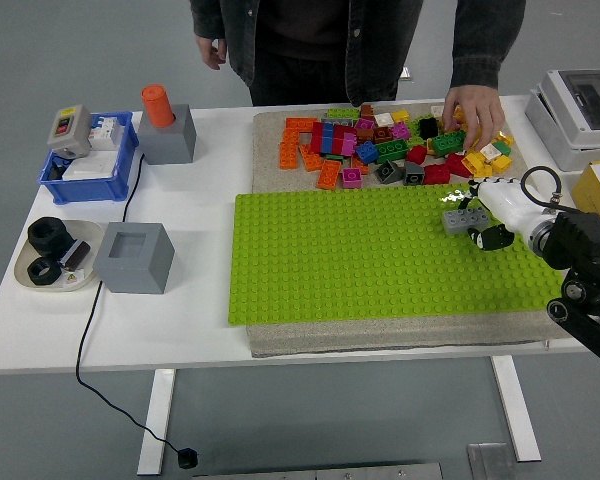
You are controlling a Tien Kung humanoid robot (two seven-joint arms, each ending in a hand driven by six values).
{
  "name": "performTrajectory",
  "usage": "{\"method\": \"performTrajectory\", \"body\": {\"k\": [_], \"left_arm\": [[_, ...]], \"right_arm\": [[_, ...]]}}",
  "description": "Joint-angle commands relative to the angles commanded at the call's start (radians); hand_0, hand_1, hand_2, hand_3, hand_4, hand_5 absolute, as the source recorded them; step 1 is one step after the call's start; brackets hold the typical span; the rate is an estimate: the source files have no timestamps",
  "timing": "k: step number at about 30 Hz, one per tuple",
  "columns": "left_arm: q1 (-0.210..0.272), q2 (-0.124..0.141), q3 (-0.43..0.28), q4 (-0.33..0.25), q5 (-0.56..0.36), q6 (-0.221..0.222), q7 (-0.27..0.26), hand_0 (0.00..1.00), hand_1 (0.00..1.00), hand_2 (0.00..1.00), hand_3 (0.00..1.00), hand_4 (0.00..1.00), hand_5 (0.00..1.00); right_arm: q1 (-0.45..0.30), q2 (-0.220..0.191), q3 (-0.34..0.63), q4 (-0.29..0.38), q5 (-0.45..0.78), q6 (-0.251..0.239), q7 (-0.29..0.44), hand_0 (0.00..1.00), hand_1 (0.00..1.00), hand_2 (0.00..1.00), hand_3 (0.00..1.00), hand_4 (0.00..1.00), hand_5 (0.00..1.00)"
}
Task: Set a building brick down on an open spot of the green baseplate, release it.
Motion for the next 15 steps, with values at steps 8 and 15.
{"method": "performTrajectory", "body": {"k": [8,15], "left_arm": [[0.001,0.002,0.001,0.000,0.002,0.000,0.000,0.614,0.650,0.648,0.837,0.942,0.615],[0.007,0.001,0.003,0.000,-0.002,-0.001,0.000,0.613,0.651,0.648,0.837,0.943,0.615]], "right_arm": [[0.002,0.078,-0.035,0.034,0.044,-0.014,-0.028,0.998,0.998,0.939,0.603,0.567,0.050],[-0.049,0.207,0.037,0.012,-0.016,-0.056,-0.089,0.998,0.984,0.932,0.598,0.557,0.048]]}}
